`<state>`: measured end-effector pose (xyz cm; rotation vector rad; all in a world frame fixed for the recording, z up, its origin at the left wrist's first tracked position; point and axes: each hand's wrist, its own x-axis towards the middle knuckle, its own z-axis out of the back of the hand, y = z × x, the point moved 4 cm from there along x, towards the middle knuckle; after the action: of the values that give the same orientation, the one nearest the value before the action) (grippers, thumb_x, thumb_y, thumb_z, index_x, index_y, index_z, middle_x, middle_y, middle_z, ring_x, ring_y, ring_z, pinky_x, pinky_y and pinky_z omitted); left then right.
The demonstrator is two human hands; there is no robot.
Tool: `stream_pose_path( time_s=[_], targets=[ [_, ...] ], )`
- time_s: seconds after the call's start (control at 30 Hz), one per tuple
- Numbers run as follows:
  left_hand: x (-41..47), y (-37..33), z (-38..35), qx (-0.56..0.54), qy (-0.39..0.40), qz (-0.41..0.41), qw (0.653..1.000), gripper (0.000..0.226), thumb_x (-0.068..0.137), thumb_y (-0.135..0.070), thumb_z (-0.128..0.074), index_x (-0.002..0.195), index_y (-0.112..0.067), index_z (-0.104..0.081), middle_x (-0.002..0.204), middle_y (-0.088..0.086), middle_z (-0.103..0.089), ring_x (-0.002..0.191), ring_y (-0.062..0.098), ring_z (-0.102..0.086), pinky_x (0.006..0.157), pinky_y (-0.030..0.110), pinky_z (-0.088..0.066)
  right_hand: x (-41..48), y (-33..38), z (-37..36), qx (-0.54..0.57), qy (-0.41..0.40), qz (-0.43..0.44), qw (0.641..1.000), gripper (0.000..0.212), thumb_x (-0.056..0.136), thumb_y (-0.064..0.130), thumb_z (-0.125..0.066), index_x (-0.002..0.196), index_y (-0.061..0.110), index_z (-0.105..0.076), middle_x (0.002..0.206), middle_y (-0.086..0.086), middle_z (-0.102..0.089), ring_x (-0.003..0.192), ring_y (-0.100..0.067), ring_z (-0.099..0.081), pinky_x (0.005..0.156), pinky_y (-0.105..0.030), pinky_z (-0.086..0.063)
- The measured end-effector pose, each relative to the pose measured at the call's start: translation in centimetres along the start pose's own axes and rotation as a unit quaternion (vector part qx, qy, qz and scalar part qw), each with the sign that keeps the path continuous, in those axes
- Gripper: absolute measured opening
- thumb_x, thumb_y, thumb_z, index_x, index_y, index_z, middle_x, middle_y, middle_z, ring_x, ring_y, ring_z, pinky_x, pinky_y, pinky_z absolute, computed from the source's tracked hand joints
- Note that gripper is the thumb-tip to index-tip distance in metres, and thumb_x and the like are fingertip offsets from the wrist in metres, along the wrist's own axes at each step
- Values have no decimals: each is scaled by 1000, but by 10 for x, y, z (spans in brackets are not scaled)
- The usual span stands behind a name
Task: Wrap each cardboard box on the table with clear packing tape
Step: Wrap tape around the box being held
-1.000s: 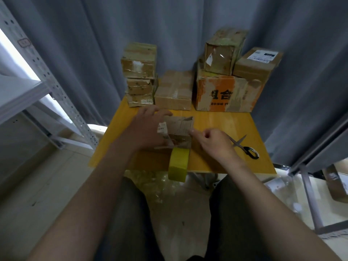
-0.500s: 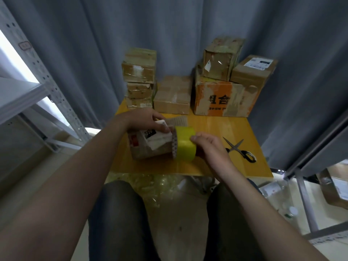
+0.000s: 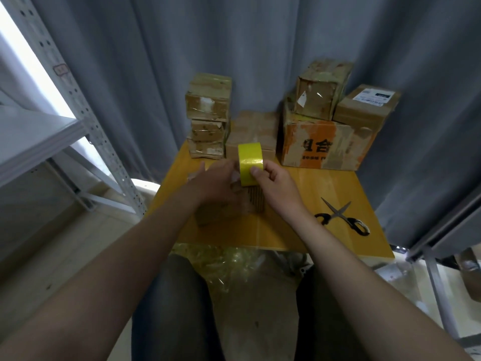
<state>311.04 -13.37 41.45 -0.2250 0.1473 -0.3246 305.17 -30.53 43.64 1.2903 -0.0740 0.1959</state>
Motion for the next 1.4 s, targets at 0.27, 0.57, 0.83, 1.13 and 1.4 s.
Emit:
stream_pose_path(
  time_s=[0.27, 0.57, 0.83, 1.13, 1.4],
  targets=[
    [6, 4, -2, -25, -72, 41, 996, 103, 64, -67, -79, 150, -27, -39, 152, -2, -48, 139, 25, -45, 118, 57, -26, 15, 34, 18, -32, -18, -56, 998, 42, 105, 35, -56, 66, 21, -54, 64, 2, -50, 64, -13, -49, 65, -33, -36],
    [3, 1, 0, 9, -49, 39, 998, 110, 67, -62, -82, 157, -22, -32, 157, 3, -44, 140, 26, -44, 114, 53, -37, -53, 12, 22, -45, 17, -126, 991, 38, 104, 41, -56, 75, 17, -62, 59, 2, -51, 58, -15, -46, 57, -29, -38],
    [-2, -4, 3, 19, -47, 26, 998, 116, 65, -68, -82, 158, -21, -30, 158, 3, -43, 140, 26, -45, 113, 50, -39, -72, -28, 11, -55, 6, -146, 988, 37, 104, 41, -57, 81, 13, -62, 62, -2, -48, 52, -10, -44, 52, -26, -36],
    [-4, -4, 3, 7, -52, 19, 998, 119, 63, -68, -85, 157, -19, -31, 157, 3, -44, 139, 26, -46, 114, 47, -39, -50, -38, 26, -75, -35, -117, 990, 47, 96, 46, -68, 134, 26, -50, 125, 7, -57, 120, -15, -56, 92, -30, -48],
    [-3, -1, 3, -5, -59, 10, 998, 104, 74, -54, -80, 158, -17, -30, 160, 6, -40, 144, 26, -41, 118, 48, -34, -7, -7, -20, -452, 272, 53, 848, 68, 109, 57, -14, 166, 22, -2, 173, 8, 12, 158, -9, 11, 129, -43, 6]
  ],
)
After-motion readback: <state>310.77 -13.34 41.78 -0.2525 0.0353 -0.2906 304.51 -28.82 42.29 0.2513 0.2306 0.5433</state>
